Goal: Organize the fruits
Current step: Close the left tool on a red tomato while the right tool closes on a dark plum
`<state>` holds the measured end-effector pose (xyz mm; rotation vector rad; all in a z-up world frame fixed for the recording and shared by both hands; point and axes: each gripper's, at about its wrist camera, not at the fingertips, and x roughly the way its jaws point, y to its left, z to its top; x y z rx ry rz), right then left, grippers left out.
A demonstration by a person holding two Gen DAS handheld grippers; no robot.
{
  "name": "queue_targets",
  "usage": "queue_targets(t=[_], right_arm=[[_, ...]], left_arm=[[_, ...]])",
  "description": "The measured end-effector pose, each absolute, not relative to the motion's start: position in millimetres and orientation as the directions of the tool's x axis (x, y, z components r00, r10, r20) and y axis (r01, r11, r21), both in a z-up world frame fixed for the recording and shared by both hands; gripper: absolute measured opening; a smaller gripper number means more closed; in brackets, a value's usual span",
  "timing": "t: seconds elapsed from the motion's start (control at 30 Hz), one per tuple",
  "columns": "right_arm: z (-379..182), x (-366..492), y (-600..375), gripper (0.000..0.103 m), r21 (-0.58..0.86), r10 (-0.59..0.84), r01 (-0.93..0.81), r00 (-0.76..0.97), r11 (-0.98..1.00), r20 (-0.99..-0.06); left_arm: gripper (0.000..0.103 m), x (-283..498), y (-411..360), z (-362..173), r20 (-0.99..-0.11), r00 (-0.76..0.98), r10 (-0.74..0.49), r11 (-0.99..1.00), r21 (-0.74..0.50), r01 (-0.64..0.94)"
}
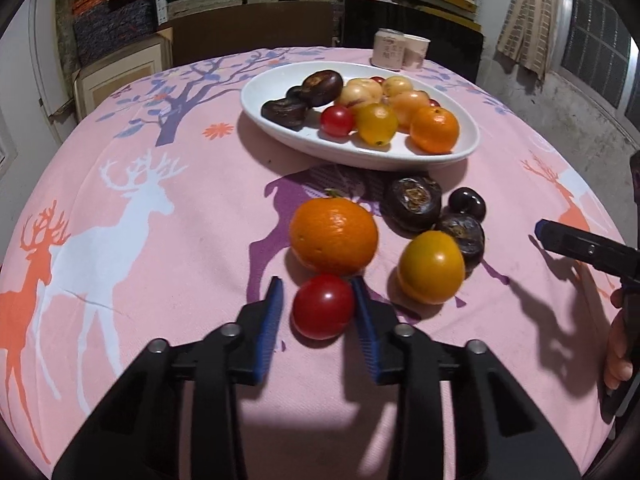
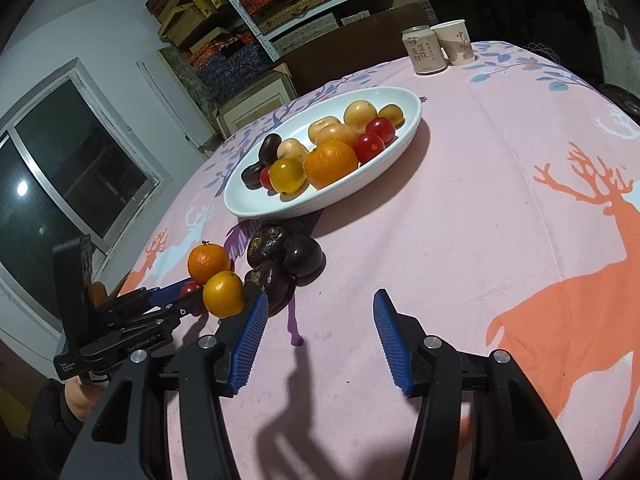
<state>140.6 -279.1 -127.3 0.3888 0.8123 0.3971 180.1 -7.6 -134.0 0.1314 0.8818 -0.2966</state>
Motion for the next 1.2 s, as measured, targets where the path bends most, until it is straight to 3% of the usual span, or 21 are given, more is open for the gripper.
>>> queue_targets(t=[0.47, 0.63, 0.73, 0.93, 1.2], right_arm=[[-116, 182, -259, 0.055, 0.472, 0.466, -0.151, 0.574, 0.868, -0.674], [-130, 208, -254, 0.048, 0.513, 0.484, -0.102, 0.524, 0.852, -0.701], [-134, 211, -251, 0.038, 0.527, 0.501, -0.103, 0.503, 0.844, -0.704], [-136, 215, -240, 0.034, 0.501, 0.487, -0.116, 0.495, 0.858, -0.719], [-123, 195, -225, 0.029, 0.332, 0.353, -0.148, 0.586, 0.932, -0.729]], left_arm=[[0.029, 175, 4, -124, -0.749, 0.609, -0.262, 0.947, -0.078, 0.312], [0.029, 175, 6, -124, -0.748, 0.607, -0.269, 0.947, -0.089, 0.31], [0.029, 176, 7, -124, -0.748, 0.605, -0.273, 0.946, -0.095, 0.309], [0.029, 176, 4, -125, -0.751, 0.604, -0.266, 0.945, -0.081, 0.316], [0.029, 176, 5, -126, -0.753, 0.604, -0.263, 0.948, -0.084, 0.308]])
